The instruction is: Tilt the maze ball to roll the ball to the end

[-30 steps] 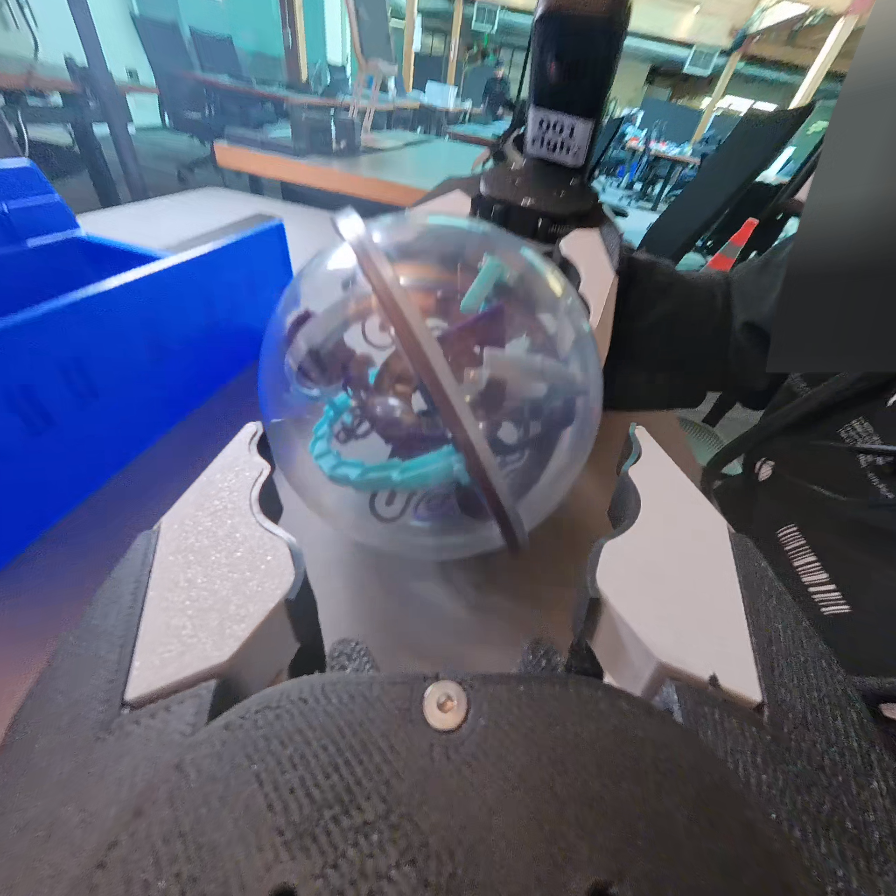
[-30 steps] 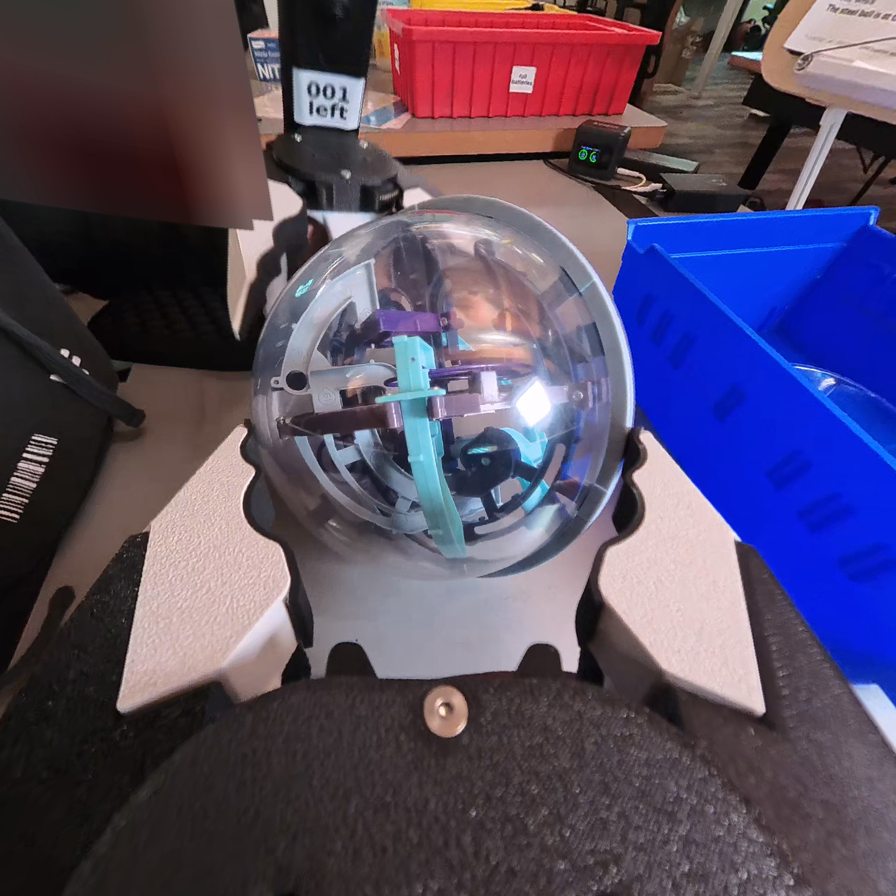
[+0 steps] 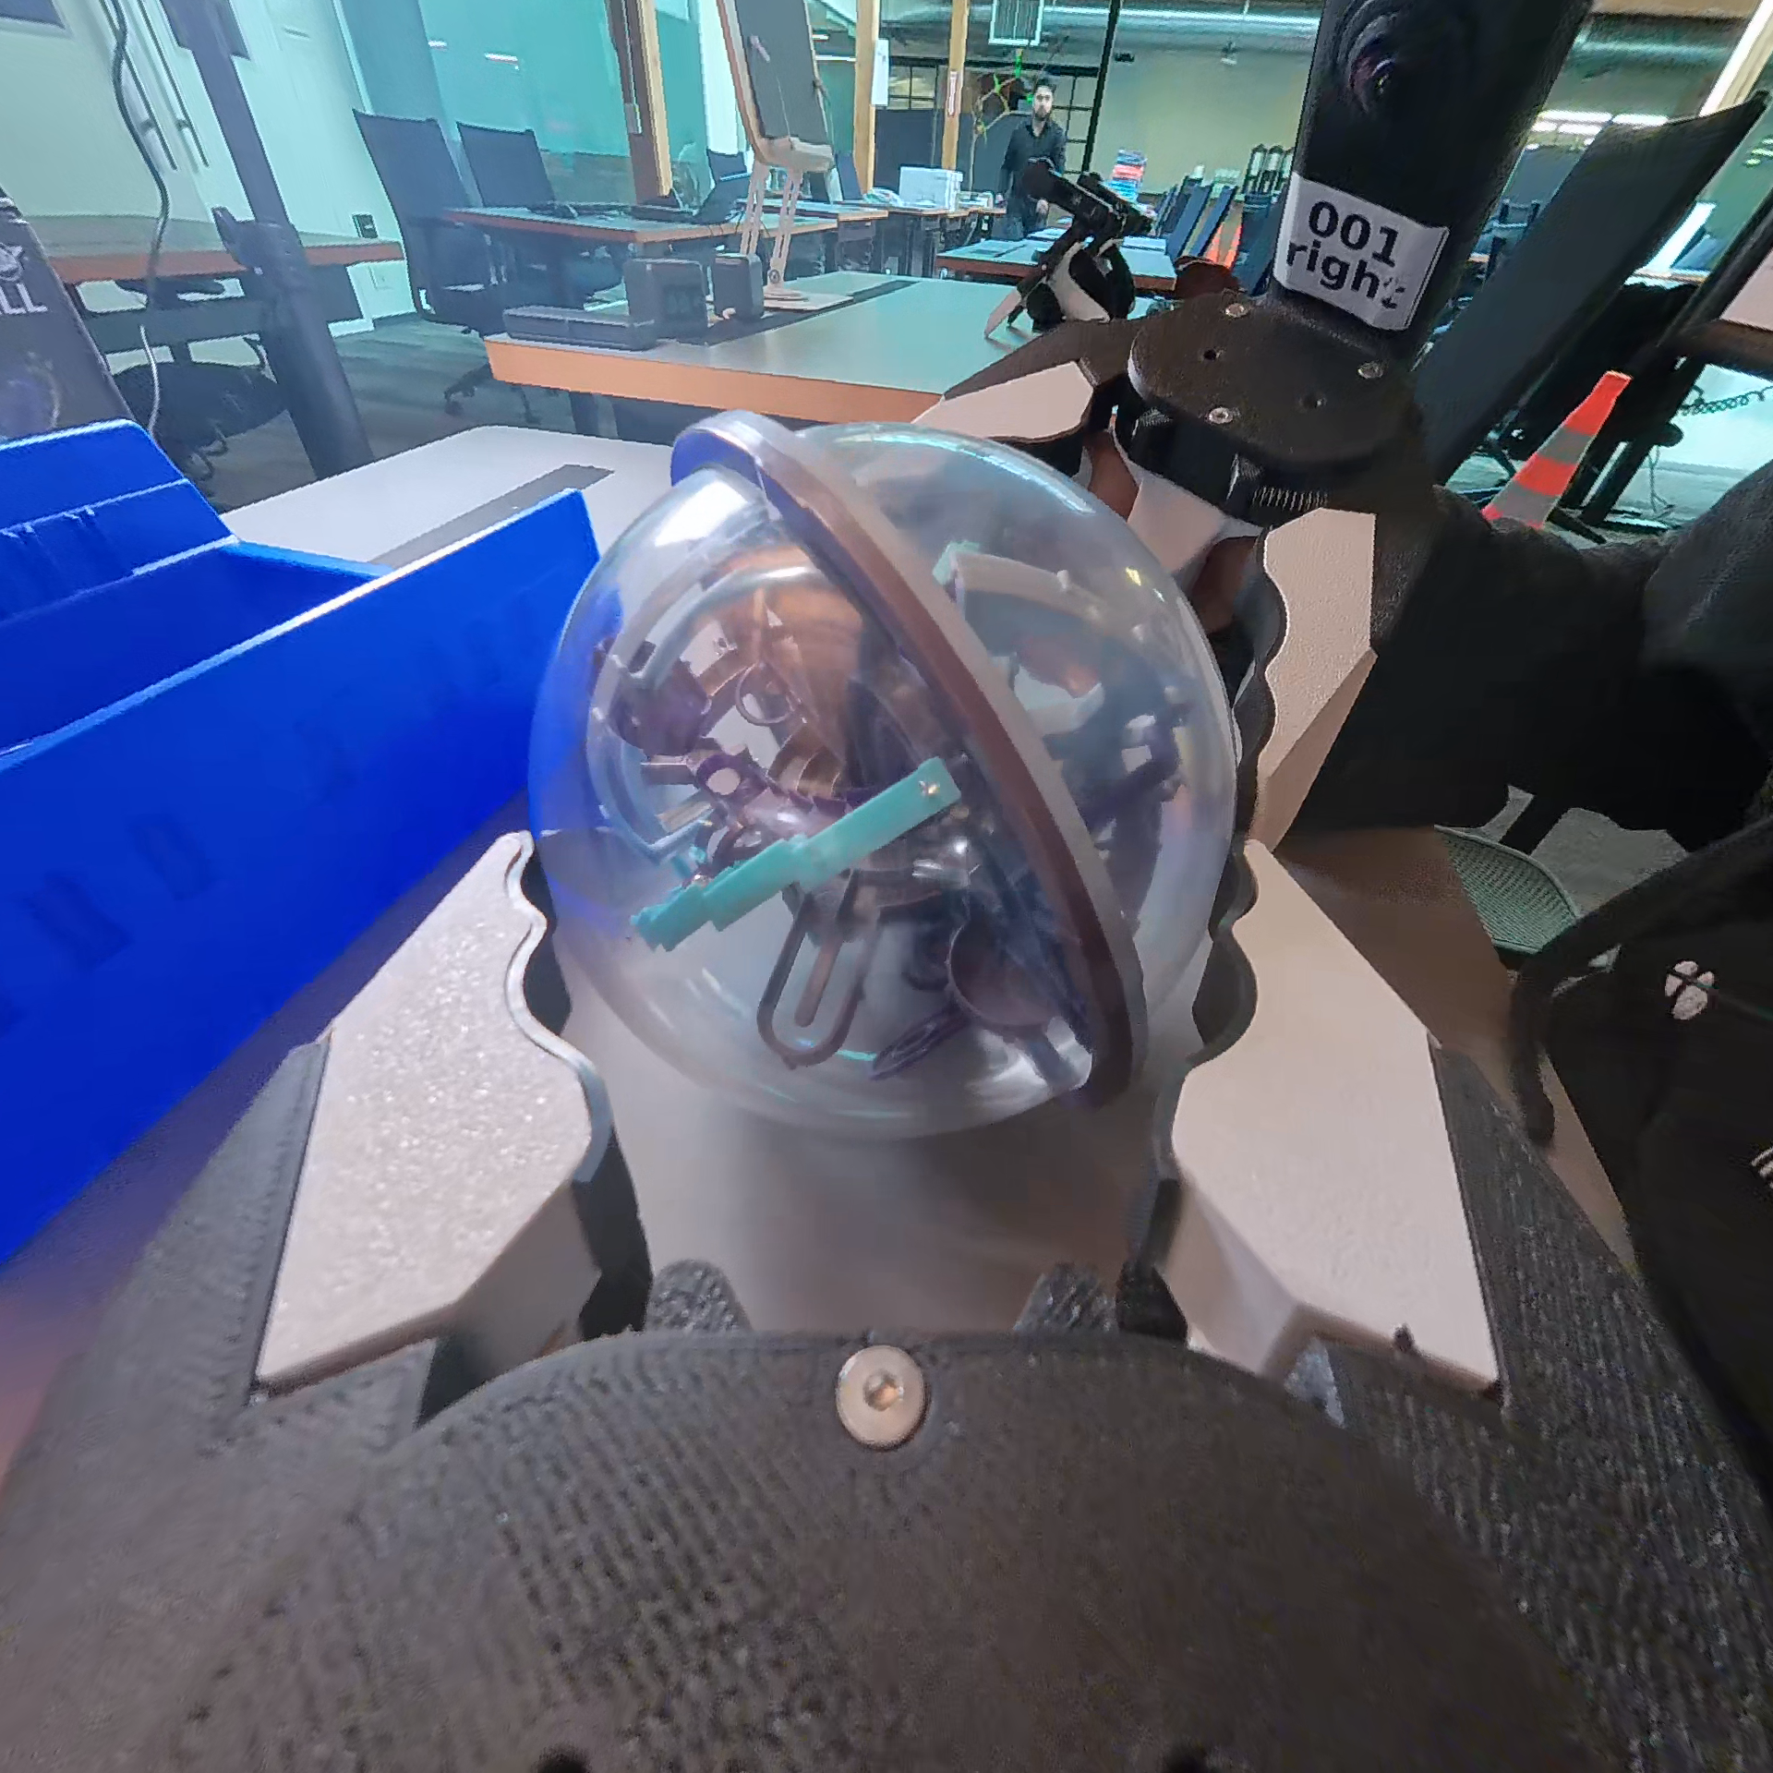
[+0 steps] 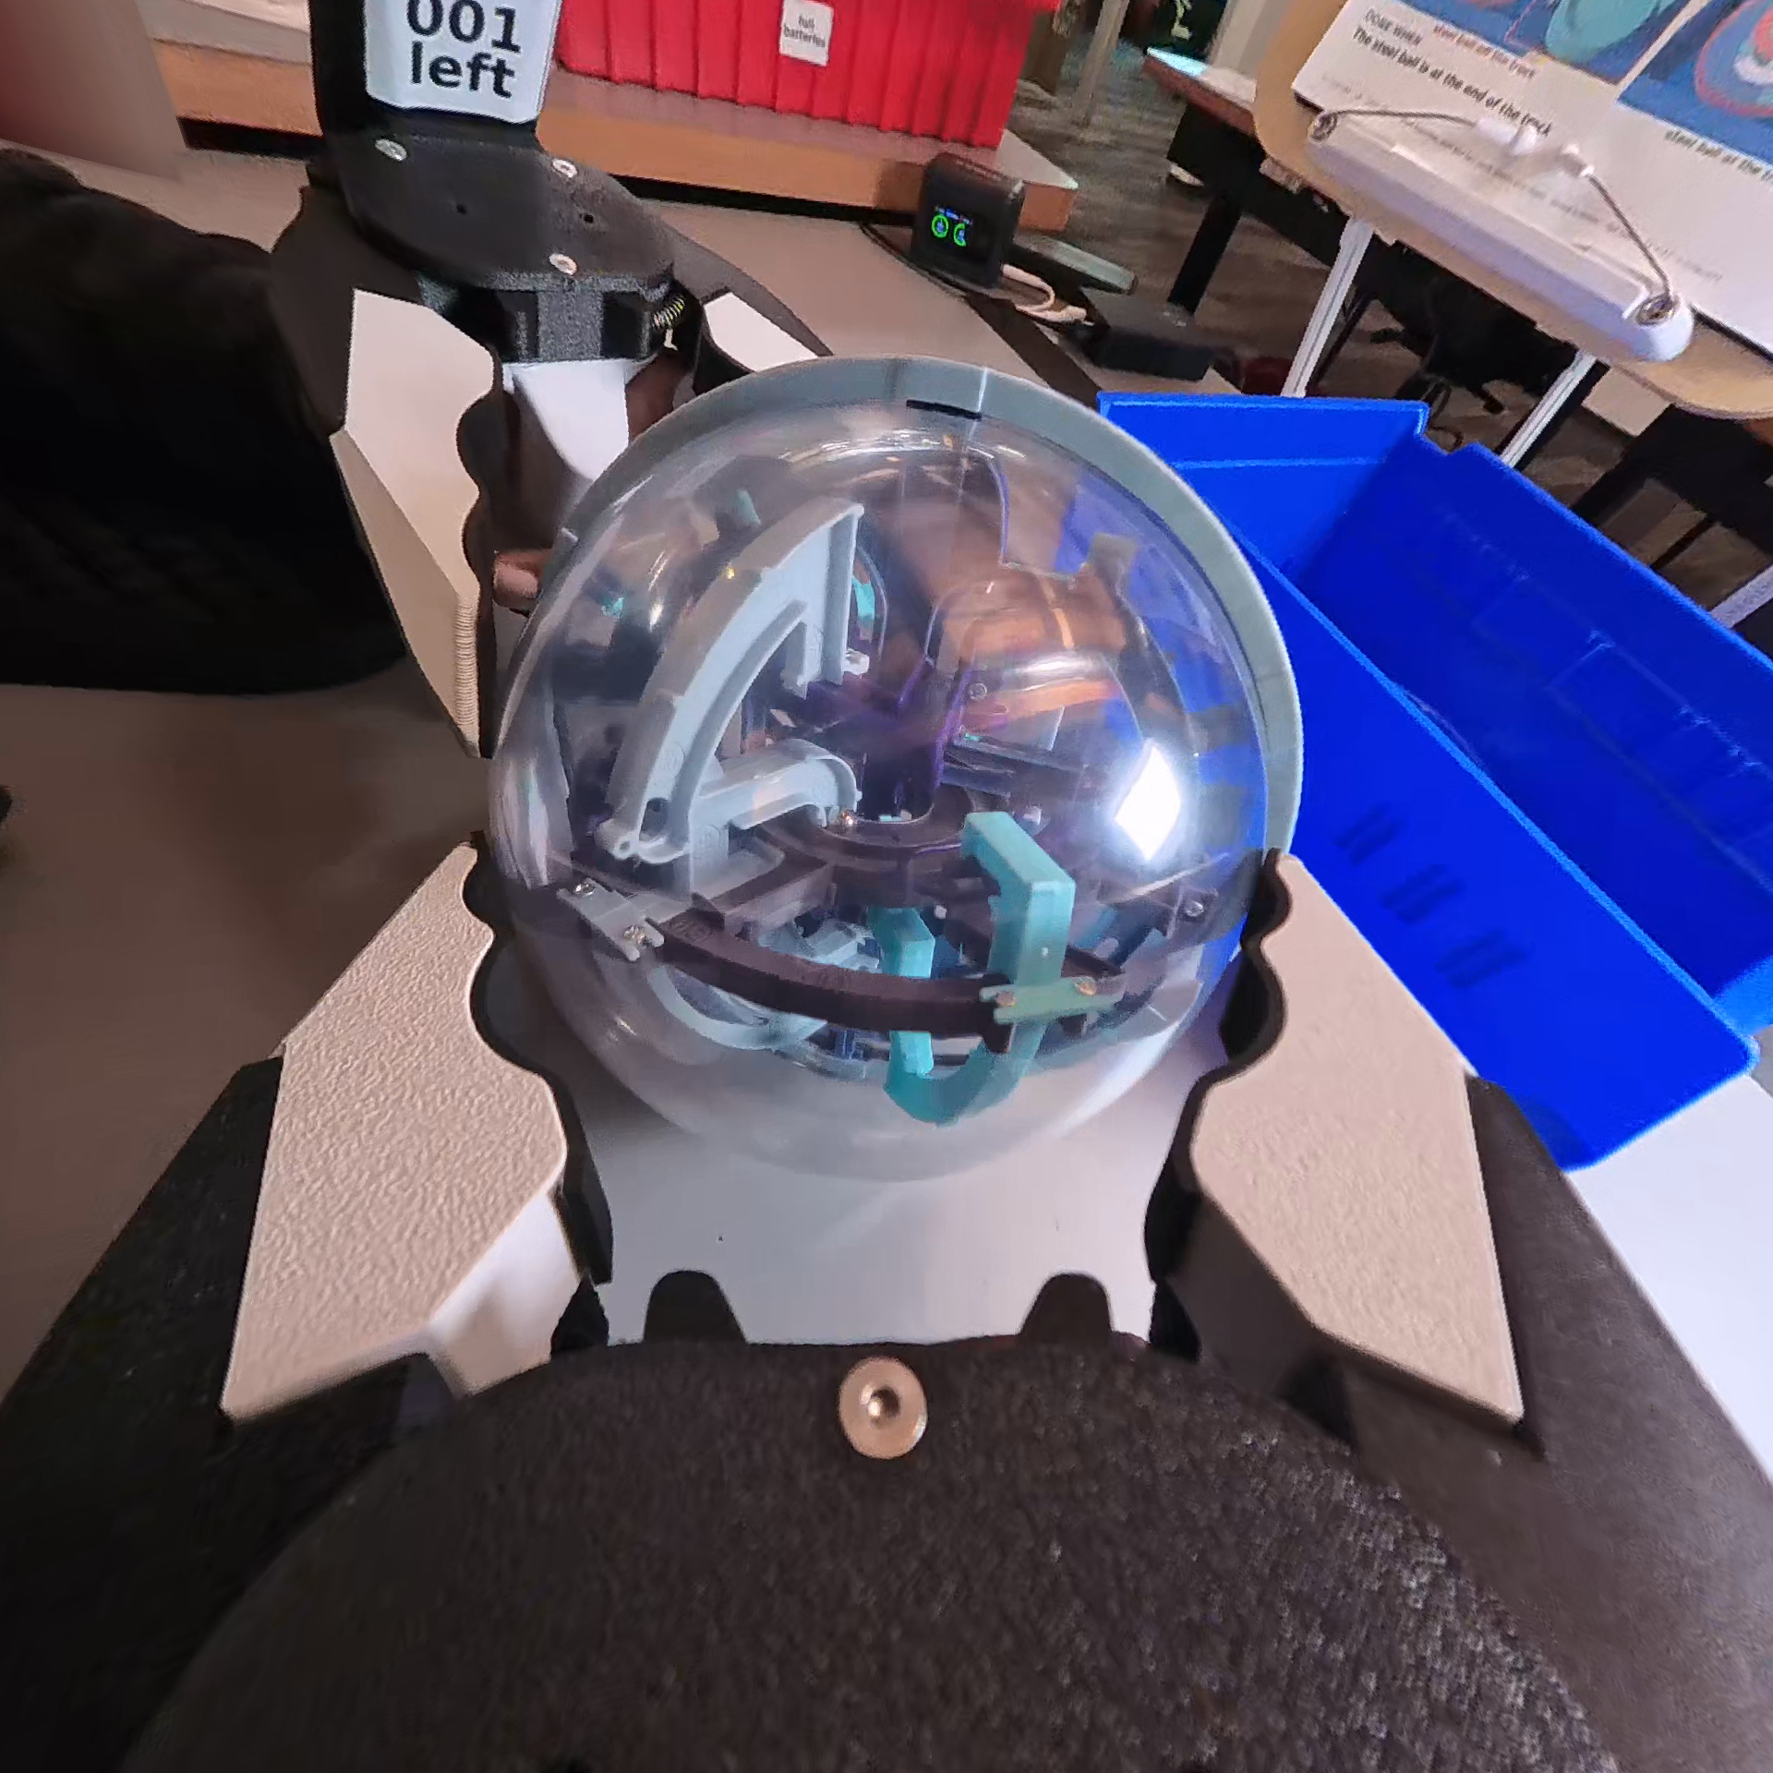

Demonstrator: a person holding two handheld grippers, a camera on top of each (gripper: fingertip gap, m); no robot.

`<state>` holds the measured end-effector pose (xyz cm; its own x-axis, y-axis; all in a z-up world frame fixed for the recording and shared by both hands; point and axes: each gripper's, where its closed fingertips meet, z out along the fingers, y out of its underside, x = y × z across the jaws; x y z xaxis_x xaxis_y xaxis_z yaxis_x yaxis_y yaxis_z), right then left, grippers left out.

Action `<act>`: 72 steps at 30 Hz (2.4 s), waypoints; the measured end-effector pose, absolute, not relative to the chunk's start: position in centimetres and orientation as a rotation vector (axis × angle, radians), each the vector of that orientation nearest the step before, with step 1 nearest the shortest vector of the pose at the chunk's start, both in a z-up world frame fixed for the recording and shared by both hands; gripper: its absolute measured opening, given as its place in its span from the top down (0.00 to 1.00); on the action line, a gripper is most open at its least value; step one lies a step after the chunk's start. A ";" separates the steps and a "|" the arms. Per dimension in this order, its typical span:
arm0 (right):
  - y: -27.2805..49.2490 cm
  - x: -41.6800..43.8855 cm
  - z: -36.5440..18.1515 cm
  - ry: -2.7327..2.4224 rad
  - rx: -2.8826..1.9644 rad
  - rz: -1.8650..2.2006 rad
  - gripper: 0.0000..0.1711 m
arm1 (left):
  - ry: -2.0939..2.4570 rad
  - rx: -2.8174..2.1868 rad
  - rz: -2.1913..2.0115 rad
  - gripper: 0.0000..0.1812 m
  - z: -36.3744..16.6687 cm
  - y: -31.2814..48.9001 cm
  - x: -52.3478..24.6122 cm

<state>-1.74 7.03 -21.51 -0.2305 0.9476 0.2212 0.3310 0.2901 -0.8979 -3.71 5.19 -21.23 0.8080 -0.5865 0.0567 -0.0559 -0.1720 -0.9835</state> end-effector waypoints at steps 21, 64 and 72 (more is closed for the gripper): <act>6.2 -1.6 -22.3 -1.801 -0.947 0.963 0.19 | 0.800 -1.656 -1.036 0.16 -23.4 4.7 -4.2; 6.3 -2.1 -22.9 -1.741 -1.018 1.015 0.16 | 0.785 -1.672 -0.904 0.19 -22.9 5.0 -4.4; 7.2 -1.9 -23.4 -1.723 -1.082 1.120 0.17 | 0.671 -1.673 -0.945 0.21 -22.0 5.9 -4.6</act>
<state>-1.88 7.22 -23.43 -0.3179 0.9339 0.1639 0.2289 0.2434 -0.9425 -4.56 5.89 -21.97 0.5302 -0.8076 0.2581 0.0228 -0.2908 -0.9565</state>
